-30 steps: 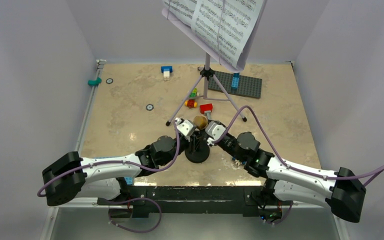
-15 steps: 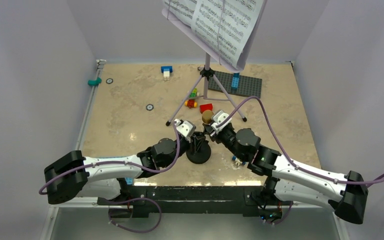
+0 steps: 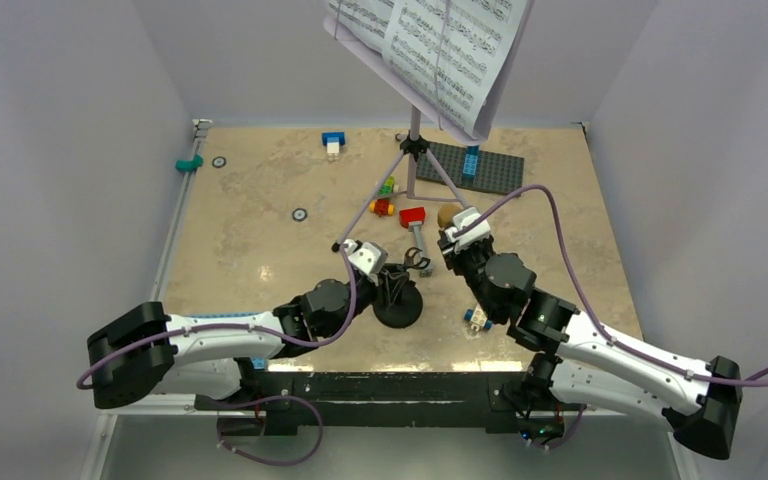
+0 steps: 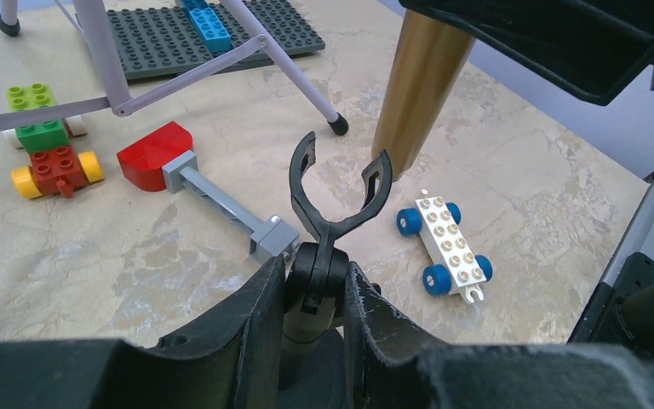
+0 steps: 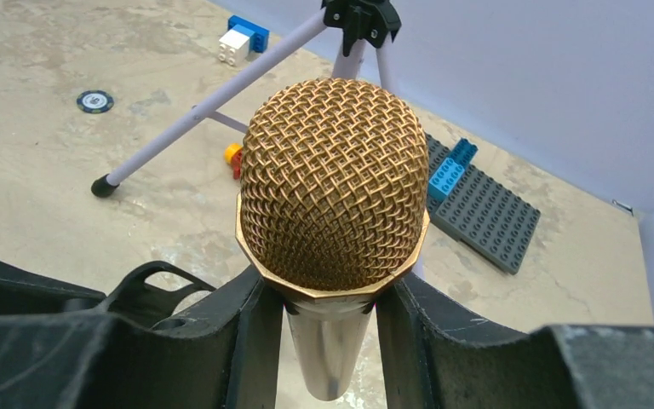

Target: Pack up the instrument practice props

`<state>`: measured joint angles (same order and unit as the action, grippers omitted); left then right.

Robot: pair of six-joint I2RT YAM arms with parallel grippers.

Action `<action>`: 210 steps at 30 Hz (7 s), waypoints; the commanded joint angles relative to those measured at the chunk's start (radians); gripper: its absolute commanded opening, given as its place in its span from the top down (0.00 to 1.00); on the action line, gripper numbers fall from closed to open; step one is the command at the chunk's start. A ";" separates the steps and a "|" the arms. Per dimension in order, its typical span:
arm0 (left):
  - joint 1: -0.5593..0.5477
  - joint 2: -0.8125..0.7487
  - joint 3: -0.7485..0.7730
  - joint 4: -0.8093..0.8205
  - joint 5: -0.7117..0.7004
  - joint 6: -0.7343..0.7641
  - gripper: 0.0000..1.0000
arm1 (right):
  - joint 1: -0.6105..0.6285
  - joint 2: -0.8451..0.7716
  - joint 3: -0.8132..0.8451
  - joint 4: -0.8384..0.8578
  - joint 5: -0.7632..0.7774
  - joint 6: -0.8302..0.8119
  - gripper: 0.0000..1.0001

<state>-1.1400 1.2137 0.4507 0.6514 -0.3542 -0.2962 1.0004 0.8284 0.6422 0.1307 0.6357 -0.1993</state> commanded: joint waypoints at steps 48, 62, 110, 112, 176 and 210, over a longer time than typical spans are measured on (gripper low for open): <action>-0.004 -0.124 -0.224 0.136 0.181 -0.032 0.30 | -0.037 -0.243 -0.009 -0.514 -0.464 0.695 1.00; 0.002 -0.515 -0.304 0.065 0.493 -0.337 0.00 | -0.040 -0.233 0.033 -0.254 -0.805 0.782 1.00; 0.646 -0.554 0.107 -1.094 0.106 -0.505 1.00 | -0.012 -0.052 0.267 -0.399 -0.782 0.611 0.11; 0.744 -0.494 0.100 -1.045 0.173 -0.543 1.00 | -0.012 -0.065 0.258 -0.403 -0.785 0.610 0.11; 1.209 -0.255 0.035 -1.069 0.191 -0.754 0.24 | -0.012 -0.299 0.138 -0.520 -0.675 0.618 0.10; 0.216 -0.283 -0.217 0.070 0.437 -0.010 0.09 | -0.013 -0.425 0.013 -0.651 -0.423 0.639 0.10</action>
<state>-0.8890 0.8654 0.2909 0.4751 0.0967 -0.3981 0.9890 0.4351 0.6350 -0.4961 0.1650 0.4301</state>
